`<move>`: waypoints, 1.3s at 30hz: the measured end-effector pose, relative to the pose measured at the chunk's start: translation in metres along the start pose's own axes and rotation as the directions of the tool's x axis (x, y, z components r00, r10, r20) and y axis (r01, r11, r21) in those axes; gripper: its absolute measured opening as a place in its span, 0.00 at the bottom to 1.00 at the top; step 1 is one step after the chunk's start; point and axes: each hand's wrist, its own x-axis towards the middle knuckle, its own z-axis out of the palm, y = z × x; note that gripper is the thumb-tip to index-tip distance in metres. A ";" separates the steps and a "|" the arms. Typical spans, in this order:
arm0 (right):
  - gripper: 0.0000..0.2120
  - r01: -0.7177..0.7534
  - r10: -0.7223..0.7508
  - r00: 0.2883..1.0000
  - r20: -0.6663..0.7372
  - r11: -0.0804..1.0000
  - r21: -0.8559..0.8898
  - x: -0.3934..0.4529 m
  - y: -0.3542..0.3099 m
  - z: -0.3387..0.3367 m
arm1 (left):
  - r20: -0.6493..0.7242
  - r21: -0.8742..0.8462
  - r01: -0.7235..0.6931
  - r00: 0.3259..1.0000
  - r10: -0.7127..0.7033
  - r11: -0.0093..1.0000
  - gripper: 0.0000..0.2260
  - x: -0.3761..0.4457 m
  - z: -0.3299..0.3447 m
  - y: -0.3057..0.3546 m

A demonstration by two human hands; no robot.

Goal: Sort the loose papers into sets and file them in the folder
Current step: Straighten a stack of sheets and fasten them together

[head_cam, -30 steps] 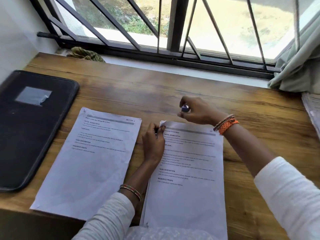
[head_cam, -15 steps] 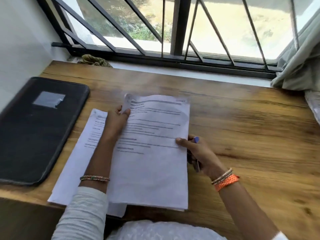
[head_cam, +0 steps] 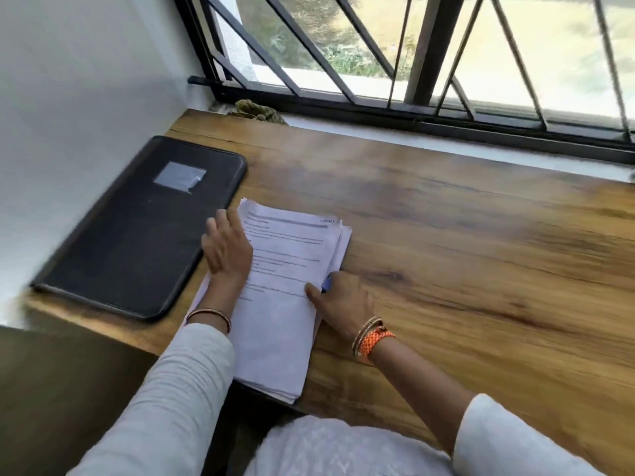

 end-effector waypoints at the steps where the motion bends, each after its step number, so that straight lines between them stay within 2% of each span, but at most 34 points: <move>1: 0.17 -0.018 0.019 1.000 -0.015 0.999 0.045 -0.001 0.004 -0.007 | -0.011 0.004 0.001 1.000 -0.001 1.000 0.16 0.001 0.000 0.004; 4: 0.19 -0.050 0.082 0.984 -0.156 0.978 0.202 -0.005 0.033 -0.046 | -0.088 -0.106 0.008 0.996 -0.017 0.994 0.20 -0.004 -0.007 0.046; 6: 0.13 -0.015 0.063 0.946 -0.318 0.989 0.150 -0.019 0.064 -0.087 | -0.130 -0.230 -0.106 0.988 0.078 0.967 0.19 -0.020 -0.017 0.105; 7: 0.11 0.000 0.043 0.908 -0.416 0.995 0.104 -0.031 0.081 -0.108 | -0.124 -0.308 -0.188 0.980 0.156 0.933 0.18 -0.034 -0.022 0.136; 8: 0.15 -0.003 0.031 0.841 -0.540 0.999 0.053 -0.048 0.099 -0.137 | -0.112 -0.407 -0.275 0.962 0.251 0.871 0.18 -0.051 -0.028 0.176; 10: 0.24 -0.034 -0.021 0.682 -0.731 0.998 -0.060 -0.081 0.134 -0.186 | -0.007 -0.579 -0.331 0.916 0.402 0.745 0.15 -0.090 -0.037 0.241; 12: 0.24 -0.143 -0.011 0.541 -0.841 0.984 -0.106 -0.112 0.176 -0.236 | 0.109 -0.701 -0.354 0.804 0.584 0.618 0.13 -0.128 -0.048 0.302; 13: 0.21 -0.226 0.032 0.474 -0.880 0.970 -0.086 -0.125 0.204 -0.263 | 0.124 -0.743 -0.388 0.721 0.682 0.545 0.12 -0.145 -0.055 0.333; 16: 0.18 -0.458 0.291 0.378 -0.879 0.884 0.096 -0.145 0.287 -0.331 | 0.105 -0.747 -0.550 0.457 0.883 0.373 0.12 -0.176 -0.072 0.401; 17: 0.19 -0.517 0.361 0.362 -0.859 0.845 0.137 -0.148 0.315 -0.349 | 0.096 -0.719 -0.608 0.392 0.915 0.337 0.11 -0.180 -0.076 0.419; 18: 0.19 -0.561 0.404 0.339 -0.850 0.812 0.162 -0.153 0.346 -0.368 | 0.103 -0.695 -0.642 0.355 0.929 0.322 0.11 -0.184 -0.082 0.440; 19: 0.19 -0.586 0.425 0.341 -0.839 0.793 0.164 -0.153 0.370 -0.384 | 0.102 -0.685 -0.653 0.354 0.930 0.324 0.10 -0.184 -0.086 0.455; 20: 0.19 -0.596 0.438 0.376 -0.816 0.789 0.149 -0.151 0.390 -0.399 | 0.105 -0.685 -0.650 0.359 0.927 0.329 0.10 -0.180 -0.089 0.470; 22: 0.22 -0.623 0.501 0.531 -0.684 0.778 0.087 -0.141 0.419 -0.424 | 0.070 -0.677 -0.670 0.353 0.933 0.304 0.10 -0.177 -0.089 0.500; 23: 0.24 -0.647 0.541 0.612 -0.576 0.762 0.028 -0.134 0.429 -0.431 | 0.060 -0.675 -0.684 0.325 0.944 0.278 0.11 -0.177 -0.087 0.515; 24: 0.27 -0.673 0.581 0.665 -0.470 0.739 -0.039 -0.127 0.438 -0.435 | 0.063 -0.672 -0.696 0.287 0.956 0.253 0.13 -0.177 -0.084 0.531; 25: 0.31 -0.699 0.618 0.685 -0.386 0.706 -0.111 -0.121 0.447 -0.433 | 0.091 -0.679 -0.694 0.243 0.966 0.238 0.14 -0.178 -0.079 0.551; 28: 0.36 -0.728 0.668 0.685 -0.291 0.640 -0.247 -0.113 0.469 -0.427 | 0.247 -0.614 -0.739 0.156 0.956 0.279 0.17 -0.189 -0.064 0.620; 30: 0.33 -0.725 0.649 0.688 -0.324 0.634 -0.269 -0.112 0.467 -0.426 | 0.257 -0.601 -0.740 0.178 0.950 0.302 0.19 -0.196 -0.054 0.658; 32: 0.27 -0.741 0.652 0.668 -0.359 0.629 -0.235 -0.114 0.469 -0.427 | 0.148 -0.607 -0.747 0.231 0.962 0.273 0.20 -0.203 -0.048 0.698; 34: 0.29 -0.728 0.638 0.683 -0.355 0.637 -0.254 -0.112 0.477 -0.425 | 0.038 -0.532 -0.808 0.276 0.960 0.254 0.19 -0.202 -0.046 0.737; 35: 0.32 -0.716 0.634 0.695 -0.338 0.648 -0.257 -0.112 0.479 -0.422 | 0.037 -0.481 -0.834 0.288 0.957 0.270 0.21 -0.198 -0.046 0.754; 39: 0.34 -0.724 0.647 0.687 -0.332 0.649 -0.234 -0.111 0.486 -0.420 | 0.279 -0.327 -0.848 0.334 0.900 0.416 0.32 -0.187 -0.038 0.796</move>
